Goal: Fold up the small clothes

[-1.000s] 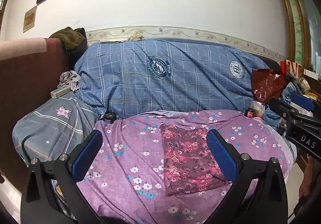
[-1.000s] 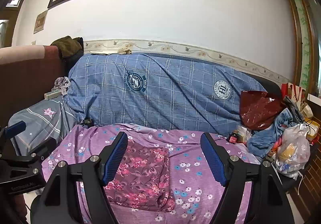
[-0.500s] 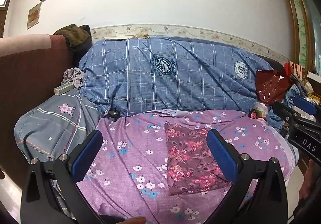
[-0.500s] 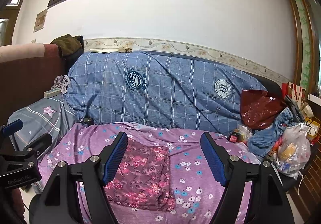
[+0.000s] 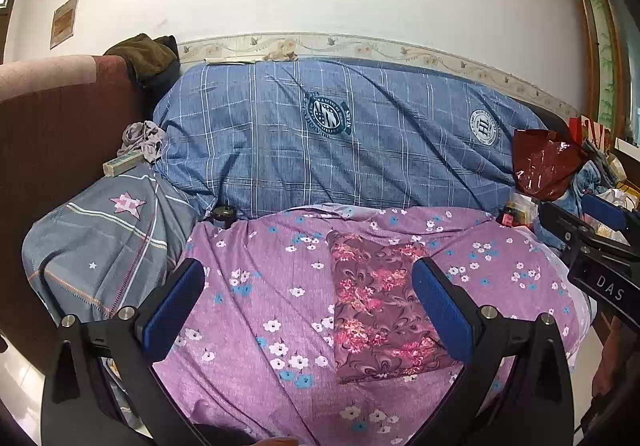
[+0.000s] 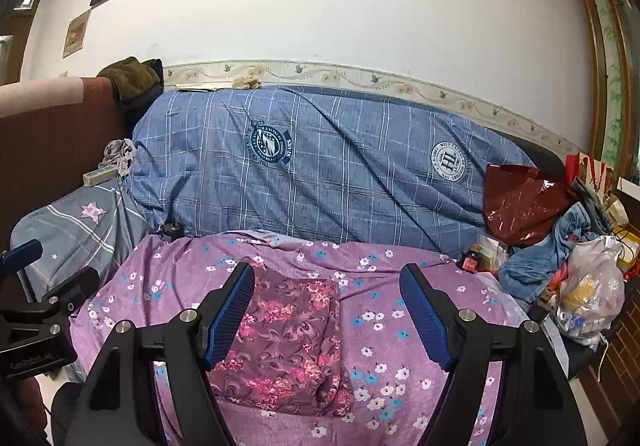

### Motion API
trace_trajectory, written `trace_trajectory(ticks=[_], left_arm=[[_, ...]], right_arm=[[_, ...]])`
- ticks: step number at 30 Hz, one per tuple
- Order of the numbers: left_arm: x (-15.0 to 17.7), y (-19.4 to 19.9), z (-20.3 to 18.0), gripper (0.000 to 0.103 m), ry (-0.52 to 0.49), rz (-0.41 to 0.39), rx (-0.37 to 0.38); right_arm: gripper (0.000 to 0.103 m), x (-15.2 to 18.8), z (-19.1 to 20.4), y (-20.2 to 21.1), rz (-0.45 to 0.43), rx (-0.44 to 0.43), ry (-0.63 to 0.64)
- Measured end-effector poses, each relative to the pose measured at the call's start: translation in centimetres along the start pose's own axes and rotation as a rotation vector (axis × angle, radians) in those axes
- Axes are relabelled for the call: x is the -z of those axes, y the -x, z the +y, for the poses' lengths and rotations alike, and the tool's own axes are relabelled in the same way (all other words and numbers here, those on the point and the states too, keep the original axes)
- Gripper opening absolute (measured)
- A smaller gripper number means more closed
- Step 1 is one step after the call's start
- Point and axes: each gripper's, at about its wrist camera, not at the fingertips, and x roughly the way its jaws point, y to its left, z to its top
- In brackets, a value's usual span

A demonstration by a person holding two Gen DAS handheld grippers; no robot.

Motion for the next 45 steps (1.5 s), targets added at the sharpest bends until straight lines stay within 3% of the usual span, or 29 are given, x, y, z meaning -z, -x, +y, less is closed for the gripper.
trace_trajectory(ticks=[8,19,26,32,45], left_arm=[[0.3,-0.4,0.3,0.103,0.013,0.011,-0.013],[1.5,-3.6,-0.2,0.103,0.015,0.106,-0.011],[1.4,-4.5,-1.0,0.103,0.003,0.117,-0.001],[0.9,-3.6,-1.7,0.103,-0.017,0.102,0.02],[-1.0,3.1,-1.9,0.103,-0.023,-0.027,0.029]], right_arm=[[0.077,0.8,-0.2,-1.6,0.039,0.008,-0.004],[0.077,2.1,-0.4,-4.3,0.098,0.014,-0.006],[0.077,2.3,-0.4,-5.5,0.114,0.014,0.0],[0.077,1.9,-0.7,-4.6,0.1,0.026,-0.01],[0.077,-0.6,-0.6,1.7,-0.015,0.022,-0.007]])
